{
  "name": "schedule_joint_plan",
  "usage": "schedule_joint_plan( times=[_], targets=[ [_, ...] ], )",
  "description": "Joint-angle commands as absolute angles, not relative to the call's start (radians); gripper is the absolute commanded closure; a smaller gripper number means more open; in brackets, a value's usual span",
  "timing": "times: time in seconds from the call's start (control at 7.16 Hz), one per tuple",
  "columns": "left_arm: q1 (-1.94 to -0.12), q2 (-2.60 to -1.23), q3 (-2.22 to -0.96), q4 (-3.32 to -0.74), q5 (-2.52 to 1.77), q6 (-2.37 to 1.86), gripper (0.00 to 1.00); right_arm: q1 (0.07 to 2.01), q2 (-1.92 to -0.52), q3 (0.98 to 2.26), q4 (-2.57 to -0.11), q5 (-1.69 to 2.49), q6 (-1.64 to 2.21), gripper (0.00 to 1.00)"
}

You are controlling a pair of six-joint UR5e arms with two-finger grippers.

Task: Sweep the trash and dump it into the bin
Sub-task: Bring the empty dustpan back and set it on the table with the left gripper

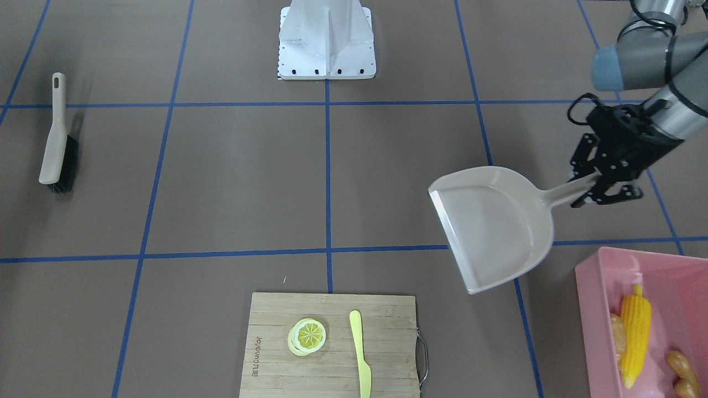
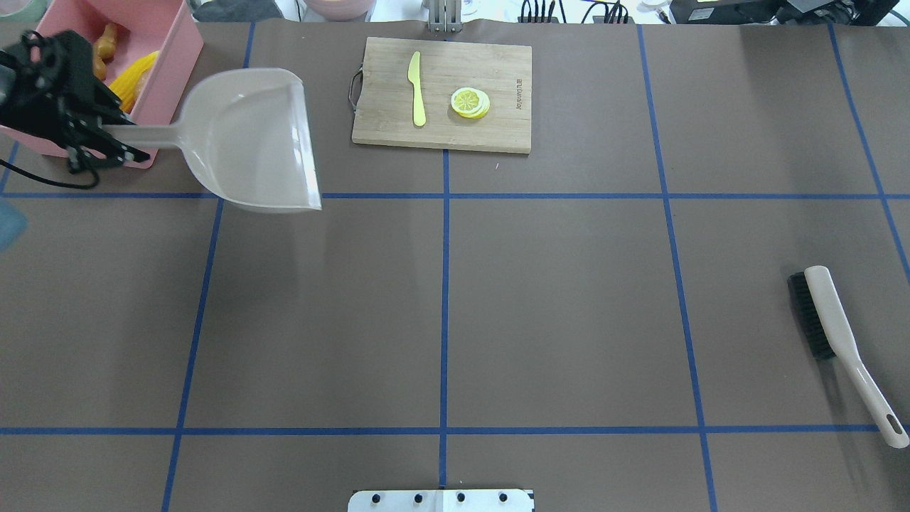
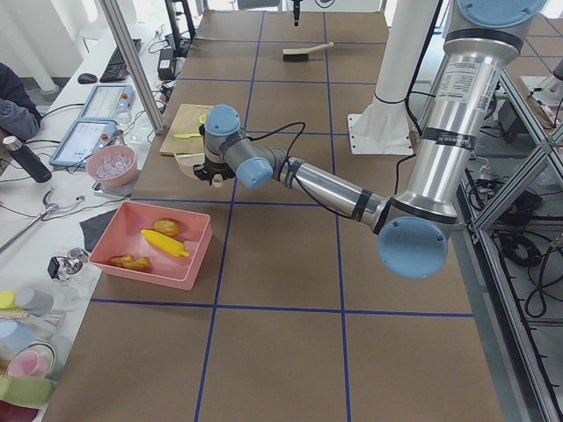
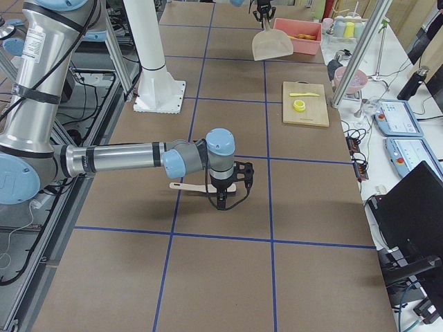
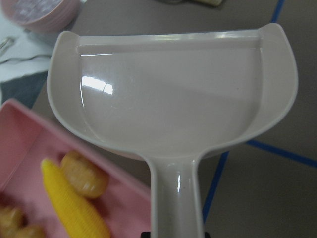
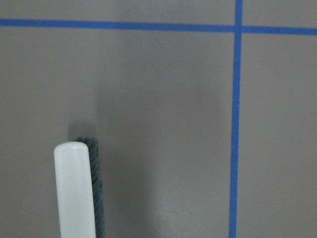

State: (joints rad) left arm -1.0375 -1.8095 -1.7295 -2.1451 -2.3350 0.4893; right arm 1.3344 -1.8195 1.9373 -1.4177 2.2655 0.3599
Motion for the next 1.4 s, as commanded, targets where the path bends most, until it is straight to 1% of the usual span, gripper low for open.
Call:
schedule_joint_plan(
  times=[0.0, 0.28, 0.42, 0.56, 0.7, 1.26],
  targets=[
    [-0.832, -1.809, -1.736, -2.261, -2.300, 0.495, 1.00, 1.382, -1.737, 1.912, -1.518, 2.249, 0.351, 0.00],
    [-0.808, -1.784, -1.733, -2.313, -2.304, 0.518, 1.00, 1.410, -1.741, 1.879, -1.514, 2.252, 0.359, 0.00],
    [-0.814, -1.731, -1.747, -2.341, -2.327, 0.477, 1.00, 1.455, -1.759, 1.868, -1.509, 2.267, 0.350, 0.00],
    [-0.815, -1.706, -1.740, -2.338, -2.319, 0.450, 1.00, 1.504, -1.776, 1.874, -1.506, 2.299, 0.315, 0.00],
    [-0.813, -1.709, -1.740, -2.336, -2.321, 0.401, 0.99, 1.538, -1.775, 1.871, -1.520, 2.334, 0.264, 0.00],
    [-0.796, -1.746, -1.700, -2.339, -2.275, 0.411, 0.98, 1.540, -1.766, 1.865, -1.508, 2.318, 0.262, 0.00]
  ],
)
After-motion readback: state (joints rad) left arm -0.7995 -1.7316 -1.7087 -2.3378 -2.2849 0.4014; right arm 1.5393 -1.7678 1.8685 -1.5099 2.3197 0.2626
